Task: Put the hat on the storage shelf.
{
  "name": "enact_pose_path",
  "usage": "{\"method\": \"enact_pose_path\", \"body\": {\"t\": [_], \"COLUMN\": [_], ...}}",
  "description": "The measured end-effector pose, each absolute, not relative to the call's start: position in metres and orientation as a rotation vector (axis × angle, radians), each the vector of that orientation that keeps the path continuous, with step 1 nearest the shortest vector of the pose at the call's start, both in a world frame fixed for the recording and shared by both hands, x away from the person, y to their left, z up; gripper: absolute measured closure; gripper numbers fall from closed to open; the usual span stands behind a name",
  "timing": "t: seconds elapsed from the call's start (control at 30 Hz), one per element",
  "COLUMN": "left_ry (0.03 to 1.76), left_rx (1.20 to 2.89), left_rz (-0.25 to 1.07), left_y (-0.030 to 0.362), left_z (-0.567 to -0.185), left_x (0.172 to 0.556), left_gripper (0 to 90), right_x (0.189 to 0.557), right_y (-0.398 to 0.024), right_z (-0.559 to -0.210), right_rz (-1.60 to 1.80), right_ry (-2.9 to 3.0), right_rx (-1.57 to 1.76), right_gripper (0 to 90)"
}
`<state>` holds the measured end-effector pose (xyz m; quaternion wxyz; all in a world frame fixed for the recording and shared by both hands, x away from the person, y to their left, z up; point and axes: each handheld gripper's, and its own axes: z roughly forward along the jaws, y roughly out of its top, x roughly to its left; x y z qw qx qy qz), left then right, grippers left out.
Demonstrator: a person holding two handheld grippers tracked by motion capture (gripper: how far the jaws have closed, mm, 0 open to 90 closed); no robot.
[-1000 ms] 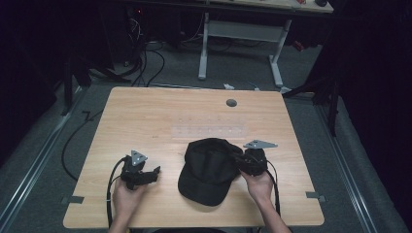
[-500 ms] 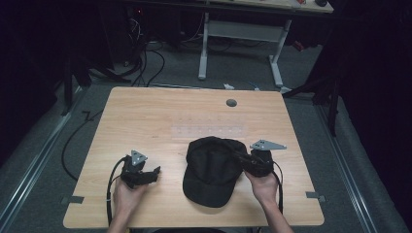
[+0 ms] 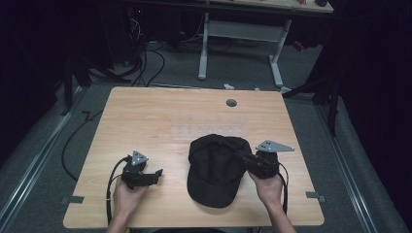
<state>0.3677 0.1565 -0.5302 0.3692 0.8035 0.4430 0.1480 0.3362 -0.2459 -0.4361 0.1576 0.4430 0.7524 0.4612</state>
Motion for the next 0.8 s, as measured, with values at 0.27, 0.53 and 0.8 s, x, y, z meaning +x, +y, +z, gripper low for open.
{"method": "enact_pose_path", "body": {"t": [0.27,0.53,0.8], "left_ry": [1.035,0.93,0.853], "left_rx": [2.054,2.05,2.068], "left_rz": [0.293,0.204,0.139], "left_y": [0.147,0.134,0.121], "left_z": [-0.518,-0.506,-0.499], "left_x": [0.36,0.356,0.353], "left_gripper": [22.4,21.0,20.0], "right_x": [0.334,0.333,0.333], "right_y": [-0.248,-0.247,-0.244], "right_z": [-0.433,-0.43,-0.427], "right_rz": [1.366,1.4,1.436], "right_ry": [2.146,2.144,2.148], "right_rx": [1.251,1.229,1.203], "right_gripper": [85.3,85.3,85.3]}}
